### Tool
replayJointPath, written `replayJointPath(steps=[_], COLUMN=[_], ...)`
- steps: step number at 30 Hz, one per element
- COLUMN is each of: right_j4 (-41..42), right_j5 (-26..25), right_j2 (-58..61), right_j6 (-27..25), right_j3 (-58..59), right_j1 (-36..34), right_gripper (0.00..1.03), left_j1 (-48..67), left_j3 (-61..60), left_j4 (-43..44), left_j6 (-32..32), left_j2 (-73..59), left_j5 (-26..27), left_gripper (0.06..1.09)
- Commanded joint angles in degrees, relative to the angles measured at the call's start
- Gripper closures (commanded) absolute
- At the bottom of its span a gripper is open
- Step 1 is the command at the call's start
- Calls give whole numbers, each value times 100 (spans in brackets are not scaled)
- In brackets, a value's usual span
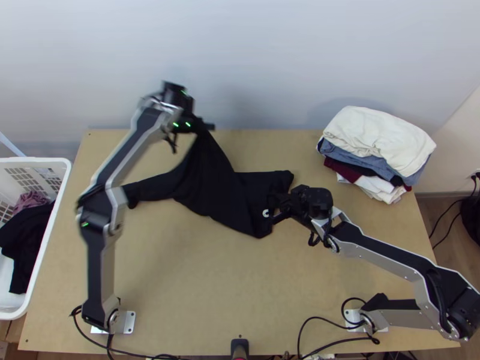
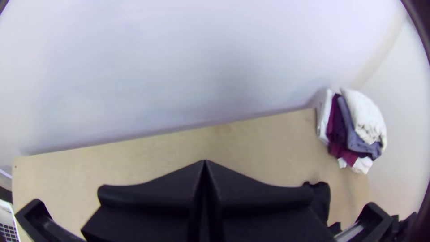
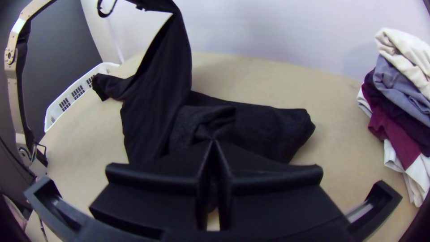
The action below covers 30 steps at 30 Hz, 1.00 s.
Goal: Fold the t-shirt
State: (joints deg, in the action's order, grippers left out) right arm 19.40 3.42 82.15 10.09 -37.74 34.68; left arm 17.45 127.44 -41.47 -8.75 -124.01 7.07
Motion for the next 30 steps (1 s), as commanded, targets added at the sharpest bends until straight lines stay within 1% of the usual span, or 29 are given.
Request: replayJointPath(steps=[1,8,11,13,18,21,26,30], right_j4=[-15,-15,-15,-15,-15,-15,-15,-15], right_j5=[1,1,18,97,115,141,141,141], right_j2=[-164,-24,152,284,530,653,794,934], right_j6=[72,-130,-244,-262,-393,-402,-393,-367], right_j3=[188,82,-41,-155,-384,-489,-630,-762], right_j1=[-163,-602,-761,-866,-1007,-1042,-1042,-1024], right_gripper=[100,100,100,100,100,100,100,100], left_j1=[-198,-330,-278,-163,109,197,382,689], left_j3=[-448,-2267,-3111,-3744,-5176,-5607,-6046,-6354], left_j4=[-212,-194,-194,-194,-361,-801,-1803,-2286], left_j6=[-285,-496,-689,-698,-636,-505,-258,-56], left_j2=[913,2856,3550,3972,4974,5431,6072,6521], left_j5=[145,611,857,910,1051,1051,1103,1139], left_gripper=[105,105,105,105,105,105,105,105])
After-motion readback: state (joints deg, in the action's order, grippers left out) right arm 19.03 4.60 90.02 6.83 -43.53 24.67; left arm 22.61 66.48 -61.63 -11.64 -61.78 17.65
